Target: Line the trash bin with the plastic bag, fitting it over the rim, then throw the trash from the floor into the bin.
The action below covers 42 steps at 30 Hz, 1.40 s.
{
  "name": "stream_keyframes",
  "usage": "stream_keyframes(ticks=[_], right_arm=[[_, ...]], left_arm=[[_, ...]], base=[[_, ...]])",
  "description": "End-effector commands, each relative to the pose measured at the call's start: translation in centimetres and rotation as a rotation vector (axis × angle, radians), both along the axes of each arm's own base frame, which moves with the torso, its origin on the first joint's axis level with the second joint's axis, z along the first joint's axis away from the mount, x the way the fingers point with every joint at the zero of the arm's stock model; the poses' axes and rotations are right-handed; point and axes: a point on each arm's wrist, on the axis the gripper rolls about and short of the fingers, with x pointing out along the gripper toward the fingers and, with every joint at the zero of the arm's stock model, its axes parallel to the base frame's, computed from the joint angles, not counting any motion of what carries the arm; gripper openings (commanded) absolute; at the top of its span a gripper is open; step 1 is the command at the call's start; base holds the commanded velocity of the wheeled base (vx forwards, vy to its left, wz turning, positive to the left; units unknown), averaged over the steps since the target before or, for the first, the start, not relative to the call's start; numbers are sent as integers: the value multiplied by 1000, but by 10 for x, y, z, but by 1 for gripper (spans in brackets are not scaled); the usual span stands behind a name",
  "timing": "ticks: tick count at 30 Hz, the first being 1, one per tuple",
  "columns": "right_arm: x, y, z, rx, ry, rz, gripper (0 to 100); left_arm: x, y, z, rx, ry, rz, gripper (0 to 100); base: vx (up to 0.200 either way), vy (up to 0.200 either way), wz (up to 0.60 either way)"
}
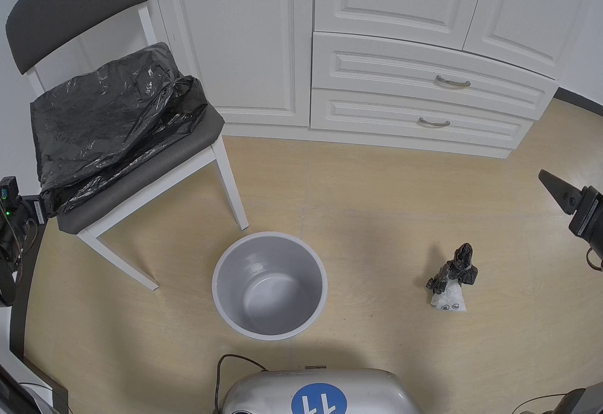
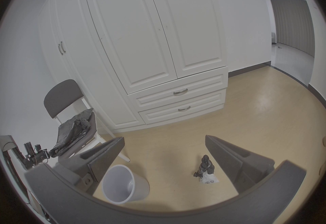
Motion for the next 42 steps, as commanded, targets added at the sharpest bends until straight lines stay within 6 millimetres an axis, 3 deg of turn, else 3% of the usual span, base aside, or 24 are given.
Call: stream_keyframes(ticks=[1,6,7,17,23,29,34,37,38,42], right_arm=[[-5,-1,2,8,-18,11,100],[-5,-1,2,8,-19,13,100],[-5,-1,2,8,-17,16,100],[-6,3,0,2,-8,43,100],[-5,5,-3,-11,7,54,100],[-4,11,0,-52,-5,94,100],[-2,23,3,-85,-5,165,100],[10,38,4,-93,22,205,100],[10,38,4,-93,22,205,100],[22,56,-2,-70,42,299,100]], left_arm=[[-9,-9,6,17,-27,-10,100],[-16,-16,9,26,-42,-26,100],[-18,-21,9,23,-41,-36,0],[-23,-25,13,32,-57,-35,0],[-28,-39,28,54,-118,-96,0],[-39,-79,55,78,-230,-353,0],[-40,-103,73,73,-283,-469,0],[-53,-127,99,52,-340,-590,0],[-53,-127,99,52,-340,-590,0],[-82,-155,128,22,-369,-769,0]], base=[[0,0,0],[0,0,0],[0,0,0],[0,0,0],[0,0,0],[0,0,0],[0,0,0],[0,0,0],[0,0,0],[0,0,0]])
